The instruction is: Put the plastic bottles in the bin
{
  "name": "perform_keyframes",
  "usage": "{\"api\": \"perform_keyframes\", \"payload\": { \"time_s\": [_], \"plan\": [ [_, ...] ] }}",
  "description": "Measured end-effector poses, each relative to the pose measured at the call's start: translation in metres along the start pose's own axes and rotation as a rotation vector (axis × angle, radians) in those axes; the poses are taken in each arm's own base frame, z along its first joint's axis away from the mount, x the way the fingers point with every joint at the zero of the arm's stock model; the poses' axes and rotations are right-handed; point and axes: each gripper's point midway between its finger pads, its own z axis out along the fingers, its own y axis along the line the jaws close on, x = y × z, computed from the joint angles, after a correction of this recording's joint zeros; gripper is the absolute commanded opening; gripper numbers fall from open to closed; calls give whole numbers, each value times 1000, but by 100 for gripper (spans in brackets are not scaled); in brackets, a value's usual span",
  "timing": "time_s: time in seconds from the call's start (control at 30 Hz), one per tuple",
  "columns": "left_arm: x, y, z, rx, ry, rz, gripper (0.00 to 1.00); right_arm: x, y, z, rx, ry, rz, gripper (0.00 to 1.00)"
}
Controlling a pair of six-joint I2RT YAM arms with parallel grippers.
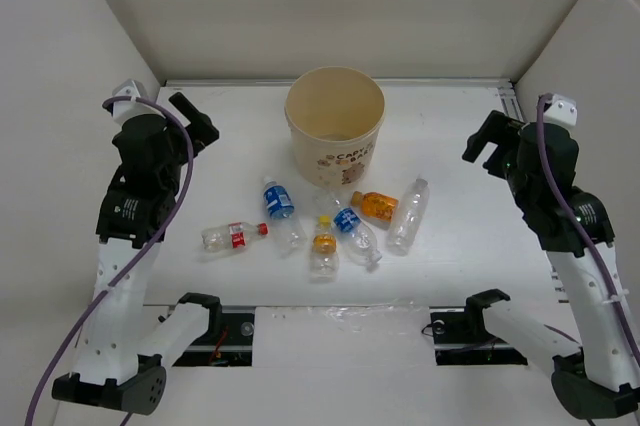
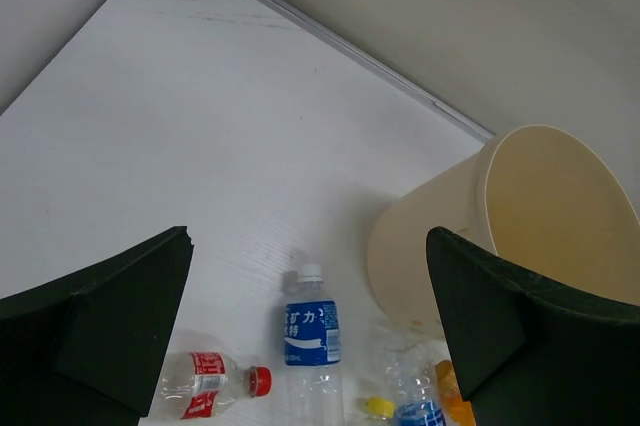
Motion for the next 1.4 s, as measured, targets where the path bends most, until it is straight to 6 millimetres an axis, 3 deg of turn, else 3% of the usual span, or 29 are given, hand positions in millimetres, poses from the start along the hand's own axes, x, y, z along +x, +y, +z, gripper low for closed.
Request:
{"api": "perform_keyframes", "payload": {
  "time_s": [0.2, 0.37, 0.47, 0.67, 0.77, 1.03, 1.3, 1.4],
  "plan": [
    [-2, -1, -4, 13, -5, -1, 100, -2, -7, -3, 29, -13, 7, 100],
    [10, -21, -8, 116, 49, 45, 100, 12, -6, 7, 41, 29, 25, 100],
    [21, -40, -8, 208, 107, 83, 100, 42, 0, 23, 27, 109, 42, 100],
    [33, -64, -7, 327, 187, 132, 100, 147, 5, 65, 49, 375, 61, 100],
    [32, -68, -13, 359, 193, 144, 100, 184, 9, 78, 73, 465, 54, 100],
    [28, -85, -37, 487, 208, 158, 100, 227, 26, 115, 102, 544, 54, 99],
    [25, -92, -53, 553, 210, 165, 100, 282, 17, 142, 172, 654, 26, 98],
    [20, -93, -56, 560, 196, 166, 100, 302, 6, 139, 196, 698, 15, 80]
  ]
}}
